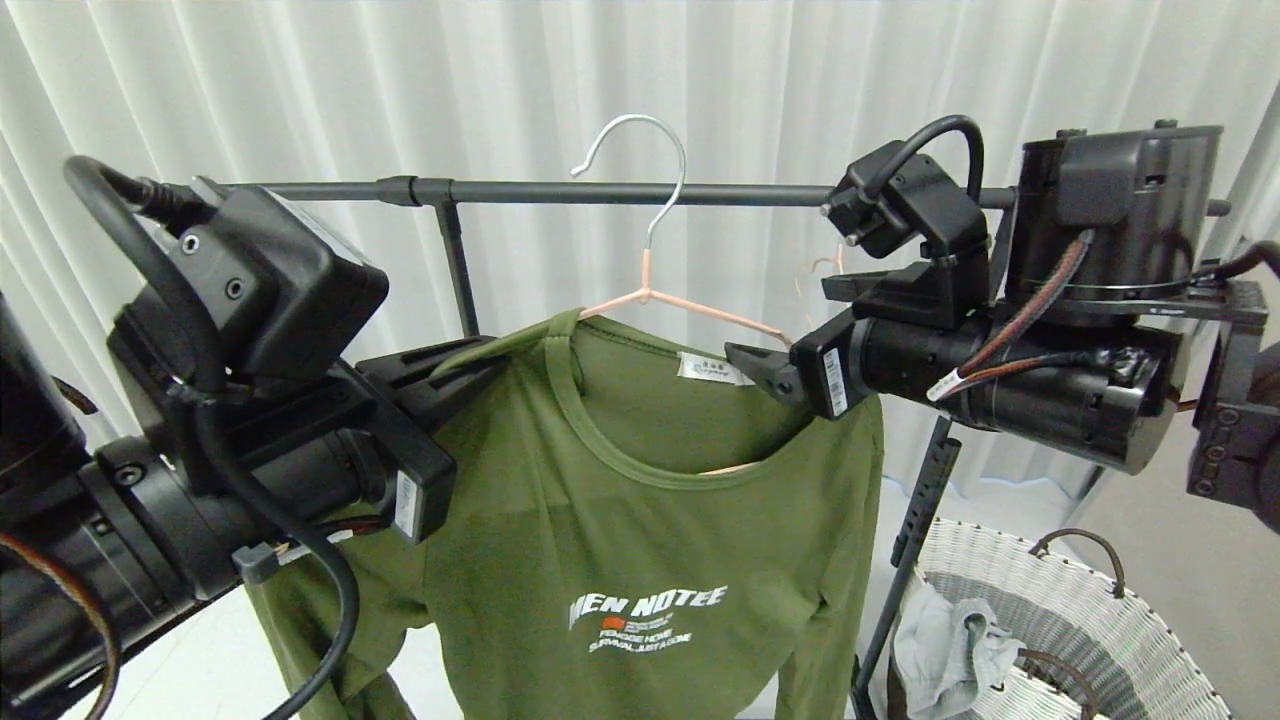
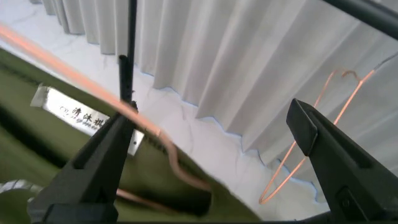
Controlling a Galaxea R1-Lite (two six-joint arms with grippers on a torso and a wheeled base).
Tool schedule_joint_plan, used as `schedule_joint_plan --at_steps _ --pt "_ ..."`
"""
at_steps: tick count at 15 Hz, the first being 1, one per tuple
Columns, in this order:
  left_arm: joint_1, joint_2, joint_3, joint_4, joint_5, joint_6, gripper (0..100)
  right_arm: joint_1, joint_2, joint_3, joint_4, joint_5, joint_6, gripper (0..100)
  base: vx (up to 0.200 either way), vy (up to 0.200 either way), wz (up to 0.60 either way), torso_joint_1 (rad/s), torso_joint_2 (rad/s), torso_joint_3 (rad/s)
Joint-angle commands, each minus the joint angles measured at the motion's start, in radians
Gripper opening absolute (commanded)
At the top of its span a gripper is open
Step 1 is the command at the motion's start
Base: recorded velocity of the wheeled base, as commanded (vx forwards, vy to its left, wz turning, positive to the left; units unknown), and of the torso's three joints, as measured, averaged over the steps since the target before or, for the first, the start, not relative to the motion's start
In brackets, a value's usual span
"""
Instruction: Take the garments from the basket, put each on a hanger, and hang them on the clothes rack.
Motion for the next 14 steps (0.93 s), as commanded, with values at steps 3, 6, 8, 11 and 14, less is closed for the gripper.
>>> schedule_joint_plan --at_steps 3,6,8,11,14 --pt "-0.005 0.0 0.0 -0.001 0.001 0.0 0 0.0 0.027 -0.008 -0.002 -0.001 0.0 100 0.0 0.0 0.0 0.0 0.0 0.0" --pt "-0.005 0.0 -0.003 -0.003 0.001 0.0 0 0.002 0.024 -0.005 -0.002 0.002 0.003 100 0.0 0.0 0.0 0.0 0.0 0.0" --pt "-0.005 0.001 -0.008 -0.003 0.001 0.0 0 0.002 0.023 -0.004 -0.002 0.002 0.004 0 0.0 0.0 0.0 0.0 0.0 0.0" --pt "-0.005 0.001 -0.012 -0.003 0.001 0.0 0 0.003 0.021 -0.004 -0.002 0.004 0.006 0 0.0 0.0 0.0 0.0 0.0 0.0" --pt "-0.005 0.001 -0.012 -0.003 0.001 0.0 0 0.005 0.018 -0.002 -0.002 0.004 0.007 0 0.0 0.0 0.0 0.0 0.0 0.0"
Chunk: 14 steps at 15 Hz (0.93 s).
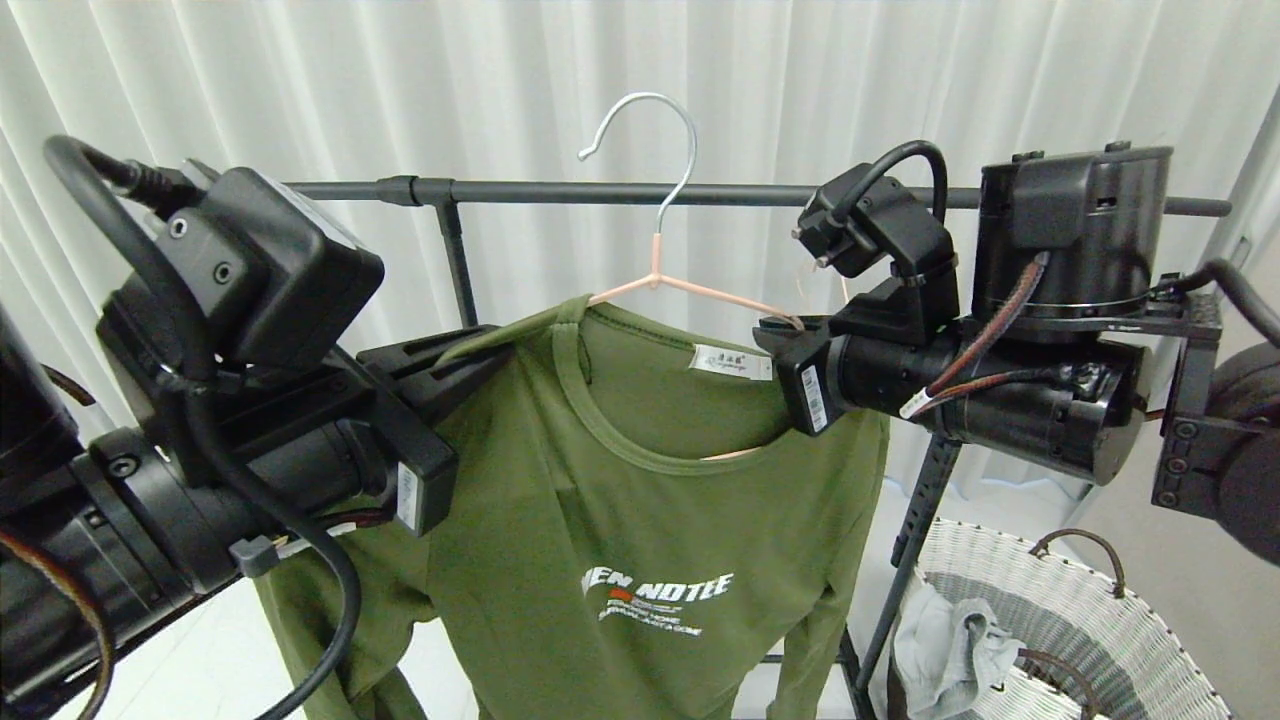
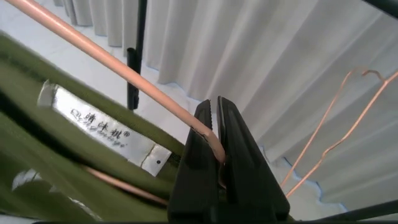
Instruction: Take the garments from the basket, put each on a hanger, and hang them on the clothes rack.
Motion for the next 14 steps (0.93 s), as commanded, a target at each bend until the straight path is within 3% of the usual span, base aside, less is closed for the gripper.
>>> schedule_joint_plan --at_steps 1,7,8,10,14 --pt "0.0 0.003 0.0 0.0 0.002 0.0 0 0.0 -0.009 0.0 -0.001 -0.003 0.001 0 0.0 0.0 0.0 0.0 0.0 0.0" --pt "0.016 0.007 -0.003 0.002 0.006 0.0 0 -0.002 -0.048 0.003 0.0 -0.005 -0.001 0 0.0 0.0 0.0 0.0 0.0 0.0" --pt "0.028 0.009 -0.006 0.002 0.006 0.0 100 -0.002 -0.059 0.002 0.003 -0.012 -0.002 0 0.0 0.0 0.0 0.0 0.0 0.0" --pt "0.049 0.014 -0.015 0.0 0.006 -0.004 100 -0.008 -0.067 0.0 0.006 -0.017 -0.004 0 0.0 0.0 0.0 0.0 0.0 0.0" --pt "0.083 0.001 -0.023 0.0 0.007 -0.093 100 -0.057 -0.084 -0.002 0.003 -0.063 -0.007 0 0.0 0.0 0.0 0.0 0.0 0.0"
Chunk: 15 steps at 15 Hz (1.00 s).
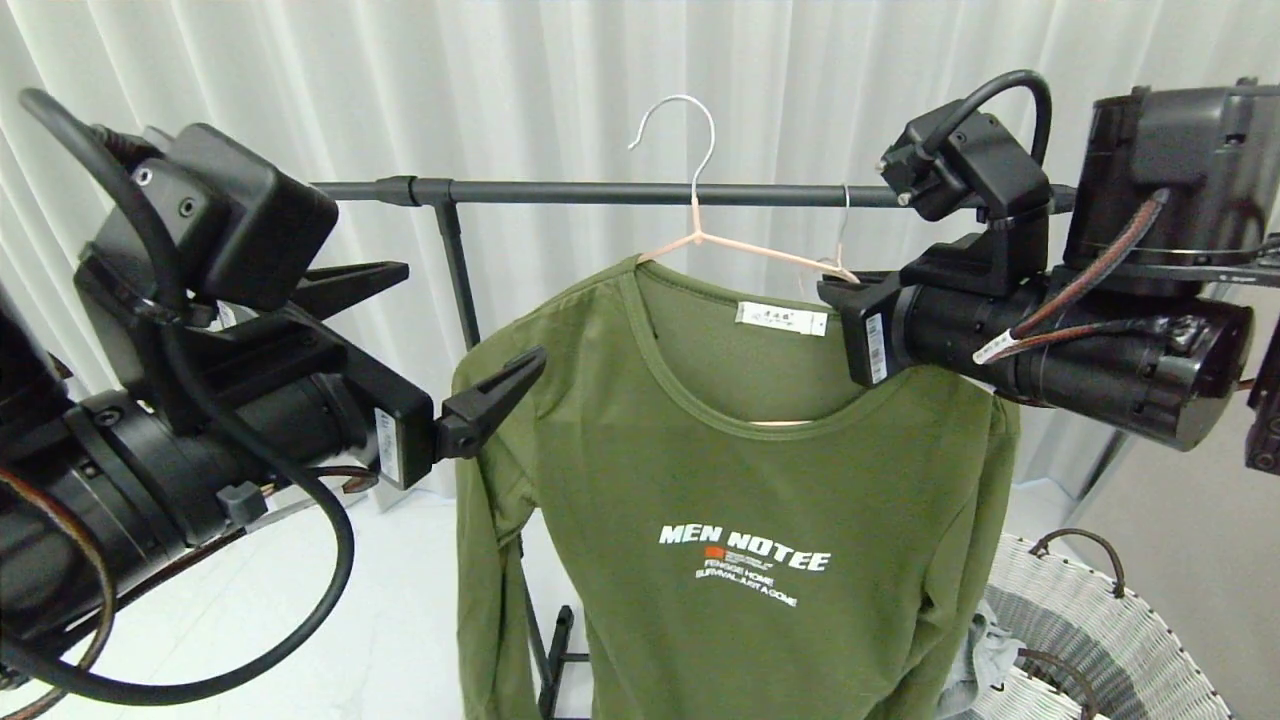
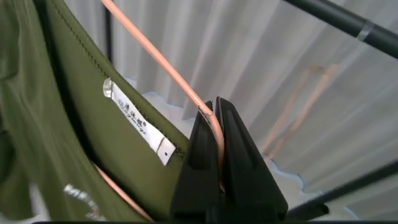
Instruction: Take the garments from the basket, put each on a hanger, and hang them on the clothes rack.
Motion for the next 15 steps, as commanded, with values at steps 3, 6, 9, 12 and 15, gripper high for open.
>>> schedule_joint_plan --at_steps 3,6,9,12,15 --pt "0.106 -0.013 0.042 0.0 -0.001 -0.004 100 -0.022 -0.045 -0.003 -0.006 0.001 -0.001 0 0.0 0.0 0.0 0.0 0.0 0.0" --pt "0.227 -0.004 0.102 0.001 -0.02 -0.024 100 -0.025 -0.122 0.0 -0.004 0.01 -0.004 0 0.0 0.0 0.0 0.0 0.0 0.0" --pt "0.241 0.031 0.137 0.0 -0.044 -0.107 100 -0.021 -0.159 0.002 -0.004 0.018 -0.01 0 0.0 0.0 0.0 0.0 0.0 0.0" --pt "0.241 0.073 0.133 0.0 -0.044 -0.164 100 -0.015 -0.182 0.003 -0.006 0.041 -0.025 0 0.0 0.0 0.0 0.0 0.0 0.0" --pt "0.236 0.07 0.136 0.0 -0.047 -0.166 100 0.016 -0.193 0.002 -0.004 0.044 -0.028 0 0.0 0.0 0.0 0.0 0.0 0.0"
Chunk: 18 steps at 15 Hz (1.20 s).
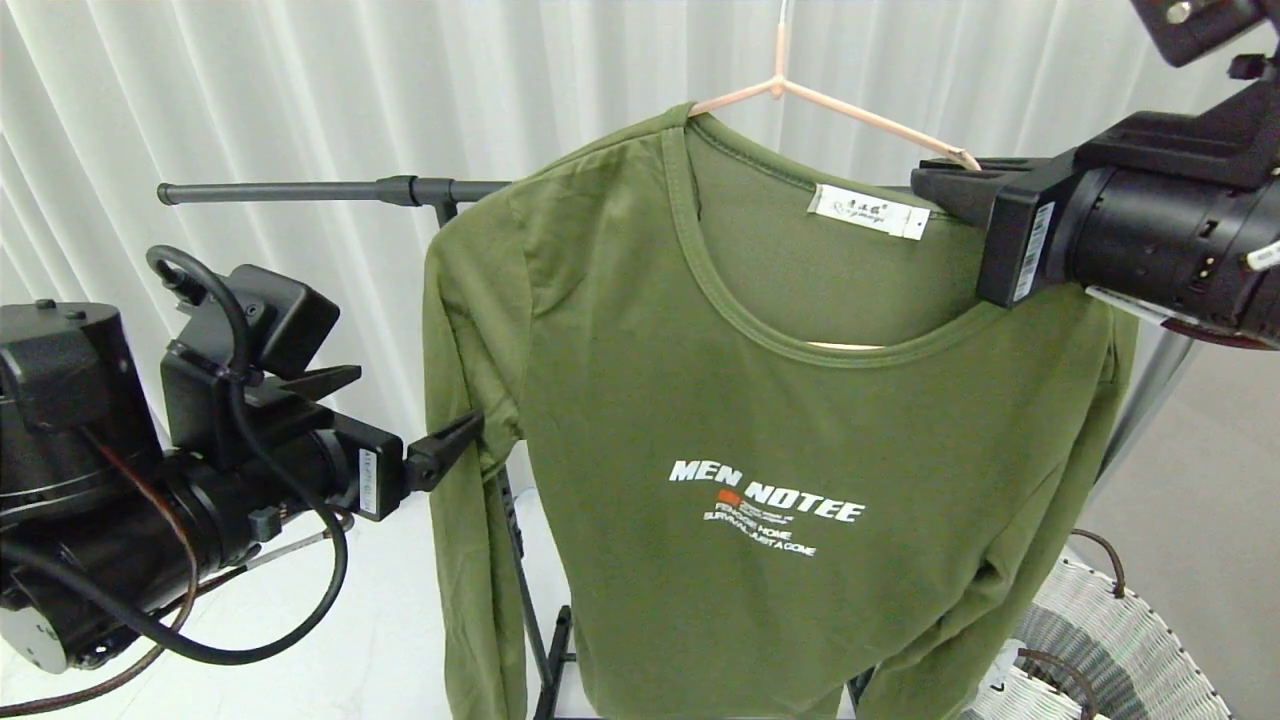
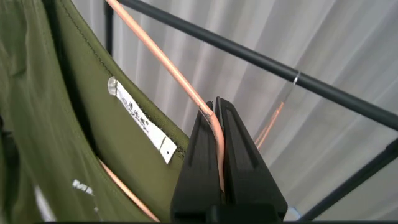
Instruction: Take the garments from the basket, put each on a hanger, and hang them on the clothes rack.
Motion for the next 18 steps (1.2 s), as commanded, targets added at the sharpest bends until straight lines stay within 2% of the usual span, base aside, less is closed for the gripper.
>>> schedule_joint_plan --at_steps 1,2,3,7,13,18 --pt "-0.002 0.004 0.005 0.0 0.0 0.0 100 0.021 -0.009 -0.001 -0.001 0.0 -0.002 0 0.0 0.0 0.0 0.0 0.0 0.0" --pt "-0.002 0.004 0.005 0.0 0.0 0.0 100 0.026 -0.009 -0.001 -0.001 0.0 -0.002 0 0.0 0.0 0.0 0.0 0.0 0.0" --pt "-0.002 0.004 0.005 0.0 0.0 0.0 0 0.027 -0.009 -0.001 -0.001 0.0 -0.002 0 0.0 0.0 0.0 0.0 0.0 0.0" --pt "0.021 -0.02 0.05 0.0 0.003 0.001 0 0.021 -0.022 0.008 0.0 -0.011 -0.002 0 0.0 0.0 0.0 0.0 0.0 0.0" --pt "0.181 -0.068 0.156 0.0 0.006 0.011 0 0.001 -0.057 0.056 0.002 -0.011 -0.002 0 0.0 0.0 0.0 0.0 0.0 0.0" --pt "0.175 -0.068 0.154 -0.025 0.005 0.011 0 0.004 -0.059 0.062 0.002 -0.011 -0.012 0 0.0 0.0 0.0 0.0 0.0 0.0"
